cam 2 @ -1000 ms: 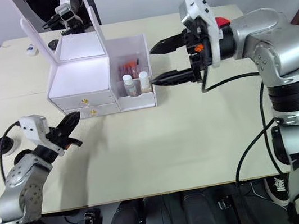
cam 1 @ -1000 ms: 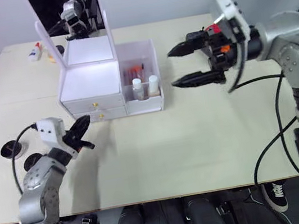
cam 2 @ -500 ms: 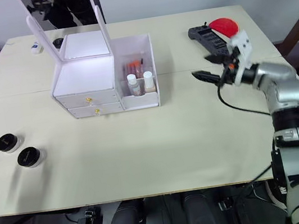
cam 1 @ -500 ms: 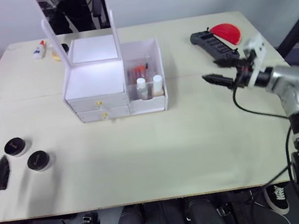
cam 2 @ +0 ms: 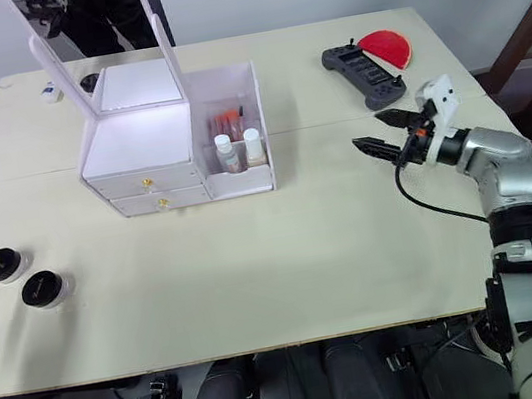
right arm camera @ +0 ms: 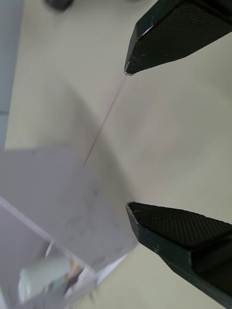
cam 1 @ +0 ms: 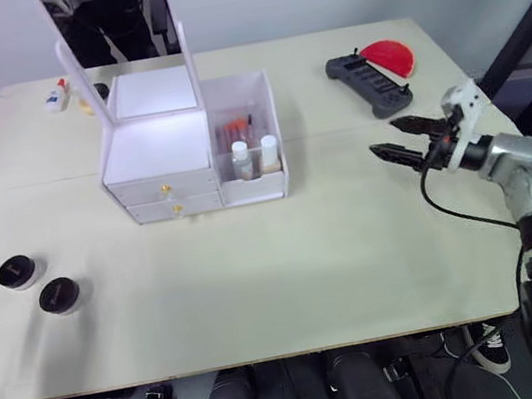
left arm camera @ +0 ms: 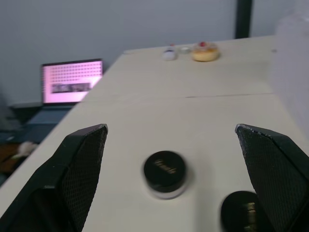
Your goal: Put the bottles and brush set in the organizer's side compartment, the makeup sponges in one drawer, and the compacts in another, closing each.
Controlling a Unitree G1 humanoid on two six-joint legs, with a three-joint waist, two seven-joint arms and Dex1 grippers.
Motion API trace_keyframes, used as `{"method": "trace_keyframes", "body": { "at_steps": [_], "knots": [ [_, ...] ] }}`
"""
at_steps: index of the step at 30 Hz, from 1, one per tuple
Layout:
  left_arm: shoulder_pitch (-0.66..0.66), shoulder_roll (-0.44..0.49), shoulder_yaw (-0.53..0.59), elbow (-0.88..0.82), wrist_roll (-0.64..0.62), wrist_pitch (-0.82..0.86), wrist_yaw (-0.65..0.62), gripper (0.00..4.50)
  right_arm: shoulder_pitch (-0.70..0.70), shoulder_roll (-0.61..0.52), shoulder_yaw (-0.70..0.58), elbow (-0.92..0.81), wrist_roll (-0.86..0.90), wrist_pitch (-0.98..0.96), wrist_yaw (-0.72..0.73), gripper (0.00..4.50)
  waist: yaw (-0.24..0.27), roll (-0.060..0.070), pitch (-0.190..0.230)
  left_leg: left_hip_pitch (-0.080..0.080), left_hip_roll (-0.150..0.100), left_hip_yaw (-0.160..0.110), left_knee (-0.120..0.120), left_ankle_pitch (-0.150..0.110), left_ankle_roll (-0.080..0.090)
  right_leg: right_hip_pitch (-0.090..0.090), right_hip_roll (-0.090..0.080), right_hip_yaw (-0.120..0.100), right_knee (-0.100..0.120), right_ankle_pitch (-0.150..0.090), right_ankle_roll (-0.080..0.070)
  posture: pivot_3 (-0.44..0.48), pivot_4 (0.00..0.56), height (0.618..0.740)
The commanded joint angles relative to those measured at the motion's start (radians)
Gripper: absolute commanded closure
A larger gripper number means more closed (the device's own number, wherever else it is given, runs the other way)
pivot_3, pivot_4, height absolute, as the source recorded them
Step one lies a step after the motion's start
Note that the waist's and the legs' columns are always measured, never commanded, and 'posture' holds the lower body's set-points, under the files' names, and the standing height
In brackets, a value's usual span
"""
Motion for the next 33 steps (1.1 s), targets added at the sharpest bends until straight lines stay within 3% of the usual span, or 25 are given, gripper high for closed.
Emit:
{"method": "trace_keyframes", "body": {
  "at_steps": [1,7,13,23,26,32,33],
  "knots": [
    [-0.029,0.007,-0.160,-0.154,-0.011,0.110,0.051,0.04,-0.046,-0.004,0.063,-0.193,0.041,0.099,0.074,0.00,0.002,0.000,0.000,0.000,0.000,0.000,0.000,0.000,0.000,0.000,0.000,0.000,0.000,0.000,0.000,0.000,0.150,0.740],
    [-0.128,-0.073,-0.414,-0.240,0.042,0.217,0.178,0.04,-0.087,-0.010,0.150,-0.401,0.064,0.221,0.123,0.00,0.002,0.000,0.000,0.000,0.000,-0.001,0.000,0.000,0.000,0.000,0.000,0.000,0.002,0.000,0.001,0.000,0.150,0.740],
    [-0.287,-0.204,-0.655,-0.175,0.199,0.204,0.301,0.04,-0.141,0.029,0.219,-0.550,0.067,0.325,0.088,0.00,0.006,0.000,0.000,0.001,0.000,-0.002,0.001,0.000,0.000,0.000,0.001,0.000,0.005,0.000,0.001,0.000,0.150,0.740],
    [-0.370,-0.341,-0.755,-0.044,0.376,0.099,0.407,0.04,-0.150,0.052,0.234,-0.532,0.028,0.299,0.043,0.00,0.016,0.000,0.000,0.000,-0.001,-0.002,0.002,0.000,0.000,0.000,0.001,0.000,0.005,-0.001,0.002,0.000,0.150,0.740],
    [-0.403,-0.370,-0.774,0.005,0.410,0.059,0.418,0.96,-0.162,0.069,0.245,-0.527,0.017,0.296,0.024,0.00,0.024,0.000,0.000,0.000,-0.001,-0.002,0.002,0.000,0.000,0.000,0.001,0.000,0.004,-0.001,0.002,0.000,0.150,0.740],
    [-0.433,-0.416,-0.790,0.095,0.446,-0.011,0.428,4.17,-0.185,0.080,0.248,-0.535,0.016,0.309,0.006,0.00,0.030,0.000,0.000,0.000,-0.001,-0.002,0.002,0.000,0.000,0.000,0.001,0.000,0.004,-0.001,0.002,0.000,0.150,0.740],
    [-0.437,-0.422,-0.790,0.102,0.446,-0.018,0.427,4.43,-0.187,0.078,0.248,-0.535,0.016,0.311,0.005,0.00,0.031,0.000,0.000,0.000,-0.001,-0.002,0.002,0.000,0.000,0.000,0.001,0.000,0.005,-0.001,0.002,0.000,0.150,0.740]
  ]
}}
